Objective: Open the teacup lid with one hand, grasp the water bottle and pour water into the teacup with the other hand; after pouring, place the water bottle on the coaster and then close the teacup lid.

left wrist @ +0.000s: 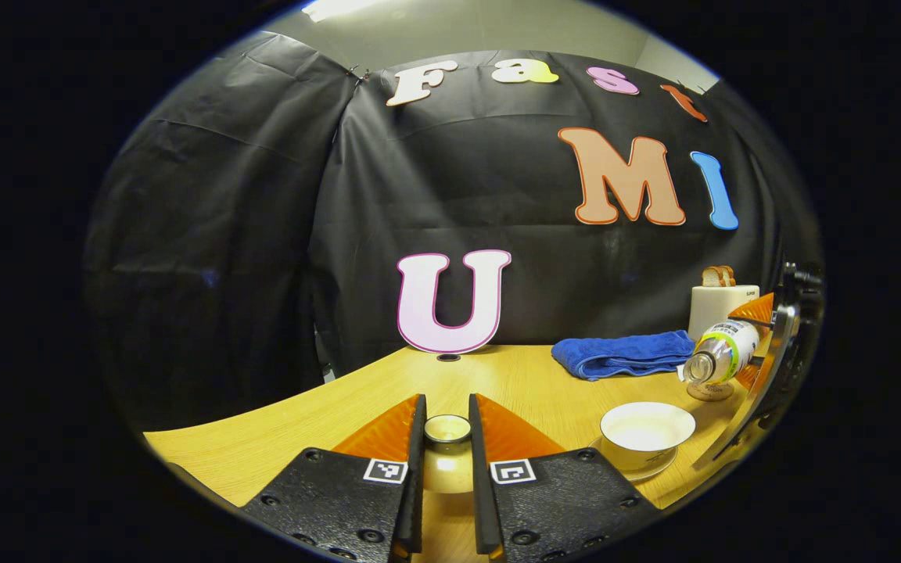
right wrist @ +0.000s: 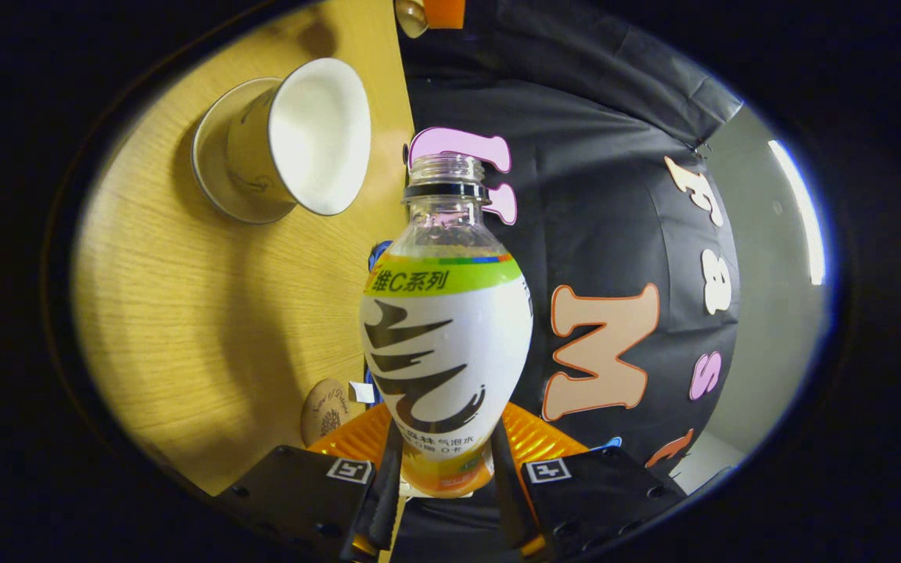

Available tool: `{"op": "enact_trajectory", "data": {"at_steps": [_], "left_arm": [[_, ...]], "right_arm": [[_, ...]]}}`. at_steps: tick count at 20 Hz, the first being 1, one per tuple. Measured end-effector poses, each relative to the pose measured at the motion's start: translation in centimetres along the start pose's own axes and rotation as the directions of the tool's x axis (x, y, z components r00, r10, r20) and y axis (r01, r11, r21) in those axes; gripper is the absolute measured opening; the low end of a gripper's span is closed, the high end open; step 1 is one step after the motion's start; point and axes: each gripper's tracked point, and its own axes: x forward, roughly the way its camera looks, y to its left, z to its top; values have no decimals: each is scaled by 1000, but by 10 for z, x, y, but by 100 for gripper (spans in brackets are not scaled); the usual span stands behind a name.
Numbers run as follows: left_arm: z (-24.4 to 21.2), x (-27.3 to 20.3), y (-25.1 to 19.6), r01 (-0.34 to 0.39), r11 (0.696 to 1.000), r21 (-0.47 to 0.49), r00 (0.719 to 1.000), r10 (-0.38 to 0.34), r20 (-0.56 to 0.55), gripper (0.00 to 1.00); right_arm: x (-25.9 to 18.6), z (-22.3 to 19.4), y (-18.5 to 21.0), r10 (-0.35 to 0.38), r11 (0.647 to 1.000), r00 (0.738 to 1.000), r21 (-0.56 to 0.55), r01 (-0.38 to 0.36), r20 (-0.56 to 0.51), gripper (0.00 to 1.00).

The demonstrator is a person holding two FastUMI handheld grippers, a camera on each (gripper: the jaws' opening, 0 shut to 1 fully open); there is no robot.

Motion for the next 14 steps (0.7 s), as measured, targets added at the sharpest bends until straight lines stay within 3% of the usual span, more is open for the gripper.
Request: {"op": "enact_trajectory", "data": {"at_steps": [9,14], "left_arm": [[-1,0,0,4,1000,-2,1000,-4,-2,24],[-1,0,0,5,1000,-2,1000,-5,-2,24]], "right_arm": [[-4,12,-13,-99,972,993,-209,108,57,55],[-3,15,-21,-144,953,986,-256,161,84,58]]}}
